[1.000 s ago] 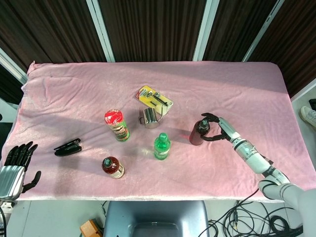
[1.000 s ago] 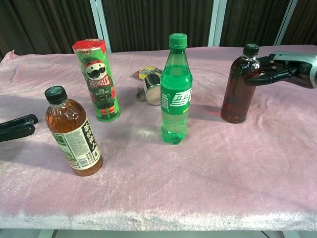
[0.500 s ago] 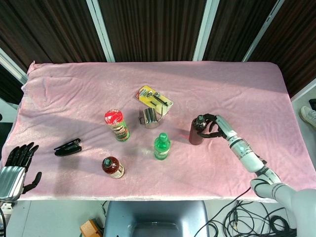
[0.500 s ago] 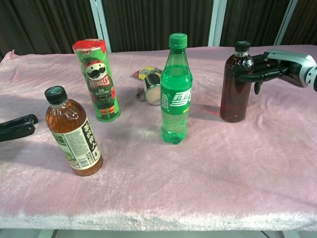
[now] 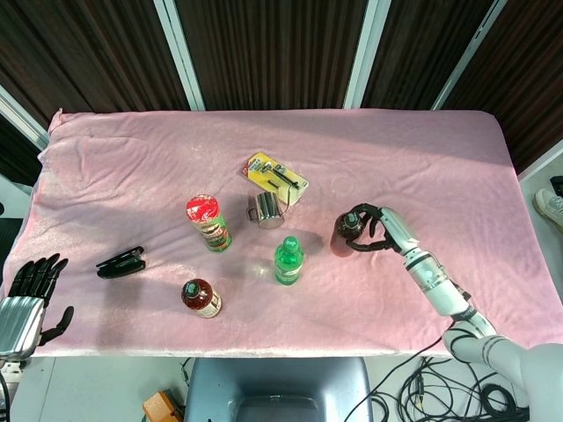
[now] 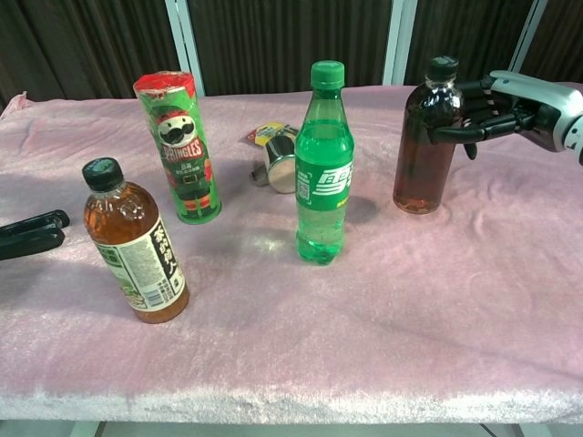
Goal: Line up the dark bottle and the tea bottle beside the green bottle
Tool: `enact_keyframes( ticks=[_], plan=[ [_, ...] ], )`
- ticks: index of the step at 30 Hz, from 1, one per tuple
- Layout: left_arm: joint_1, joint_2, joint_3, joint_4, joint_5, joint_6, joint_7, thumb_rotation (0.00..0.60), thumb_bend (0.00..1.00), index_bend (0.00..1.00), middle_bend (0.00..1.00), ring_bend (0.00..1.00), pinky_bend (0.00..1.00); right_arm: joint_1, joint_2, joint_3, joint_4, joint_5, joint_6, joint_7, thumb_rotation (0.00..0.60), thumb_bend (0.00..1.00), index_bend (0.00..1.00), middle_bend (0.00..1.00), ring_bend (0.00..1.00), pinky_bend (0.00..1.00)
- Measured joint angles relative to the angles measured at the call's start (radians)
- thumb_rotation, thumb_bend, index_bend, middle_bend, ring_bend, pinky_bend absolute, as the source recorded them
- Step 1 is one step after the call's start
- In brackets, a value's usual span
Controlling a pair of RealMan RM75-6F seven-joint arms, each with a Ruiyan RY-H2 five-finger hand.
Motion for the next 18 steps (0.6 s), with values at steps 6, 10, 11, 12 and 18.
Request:
enact_keyframes(
  ticks=[6, 10, 11, 12, 18],
  plan=[
    [0.002, 0.002, 0.001, 0.0, 0.003, 0.004, -0.006, 0.6, 0.39, 0.0, 0.03, 0.0, 0.0, -0.011, 0.026, -0.014, -0.121, -0.041, 0.046, -0.044, 0.6, 0.35, 1.0, 0.67, 0.58, 0.74],
    [0.002, 0.003, 0.001, 0.001, 0.004, 0.006, -0.008, 0.6, 0.39, 0.0, 0.03, 0.0, 0.0, -0.009, 0.031, -0.02, -0.154, -0.059, 0.054, -0.074, 0.6, 0.35, 1.0, 0.67, 0.58, 0.74],
    [0.003, 0.003, 0.001, 0.001, 0.004, 0.007, -0.009, 0.6, 0.39, 0.0, 0.03, 0.0, 0.0, -0.007, 0.031, -0.021, -0.156, -0.059, 0.054, -0.077, 0.6, 0.35, 1.0, 0.67, 0.58, 0.74],
    [0.004, 0.004, 0.002, 0.001, 0.006, 0.01, -0.011, 0.6, 0.39, 0.0, 0.03, 0.0, 0.0, -0.005, 0.029, -0.021, -0.16, -0.06, 0.052, -0.083, 0.6, 0.35, 1.0, 0.67, 0.58, 0.74],
    [0.008, 0.007, 0.006, 0.005, 0.017, 0.018, -0.023, 0.6, 0.39, 0.0, 0.03, 0.0, 0.0, 0.014, -0.022, -0.017, -0.167, -0.048, 0.015, -0.13, 0.6, 0.35, 1.0, 0.67, 0.58, 0.74]
  ],
)
